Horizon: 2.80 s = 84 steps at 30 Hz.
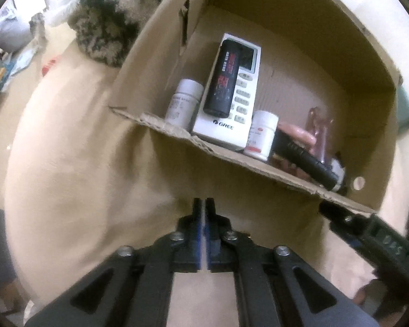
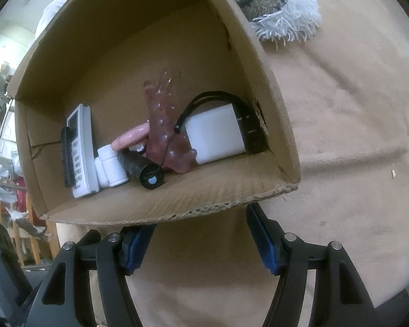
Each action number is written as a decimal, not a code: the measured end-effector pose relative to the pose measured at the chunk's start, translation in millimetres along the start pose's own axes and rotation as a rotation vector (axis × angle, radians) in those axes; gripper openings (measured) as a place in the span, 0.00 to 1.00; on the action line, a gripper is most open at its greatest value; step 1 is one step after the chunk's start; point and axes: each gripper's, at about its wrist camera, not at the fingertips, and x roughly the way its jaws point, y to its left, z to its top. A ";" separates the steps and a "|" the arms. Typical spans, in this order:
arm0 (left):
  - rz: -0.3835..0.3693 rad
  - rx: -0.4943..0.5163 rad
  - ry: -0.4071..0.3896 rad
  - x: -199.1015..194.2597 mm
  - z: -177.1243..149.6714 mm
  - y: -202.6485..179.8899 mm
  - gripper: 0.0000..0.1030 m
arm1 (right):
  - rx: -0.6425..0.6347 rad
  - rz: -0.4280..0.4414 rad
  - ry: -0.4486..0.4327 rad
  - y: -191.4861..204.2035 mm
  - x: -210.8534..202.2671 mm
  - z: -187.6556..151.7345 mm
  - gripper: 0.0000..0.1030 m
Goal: Organize rigid objects
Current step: 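Close the left tool on the black AA battery lying on the bed, then lift the AA battery with the left tool and carry it toward the box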
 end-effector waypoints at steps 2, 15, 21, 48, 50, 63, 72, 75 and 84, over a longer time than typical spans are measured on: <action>0.030 0.034 0.019 8.3 2.2 -12.4 0.44 | 0.000 0.002 0.001 -0.9 -1.0 0.5 0.69; 0.143 0.220 -0.013 23.2 -32.7 -55.7 0.69 | 0.013 -0.003 0.007 0.5 7.9 -0.9 0.69; 0.136 0.285 -0.013 21.0 -51.7 -66.5 0.69 | 0.011 -0.001 0.003 0.4 8.0 0.1 0.69; 0.141 0.334 -0.114 -101.5 -20.2 -40.8 0.38 | -0.293 -0.176 -0.061 57.1 43.5 -0.4 0.93; 0.164 0.318 -0.162 -100.8 -17.4 -34.6 0.38 | -0.314 -0.198 -0.068 62.4 52.7 2.8 0.95; 0.147 0.242 -0.103 -73.1 -1.2 -24.1 0.38 | -0.333 -0.294 -0.070 68.4 71.5 0.9 0.82; 0.180 0.251 -0.117 -68.5 -2.6 -23.9 0.38 | -0.286 -0.285 -0.084 47.3 52.6 6.0 0.42; 0.196 0.245 -0.126 -68.1 -2.4 -21.1 0.38 | -0.290 -0.277 -0.088 45.5 51.0 6.5 0.42; 0.230 0.222 -0.153 -70.7 1.2 -11.8 0.38 | -0.279 -0.208 -0.074 44.0 20.3 -17.5 0.41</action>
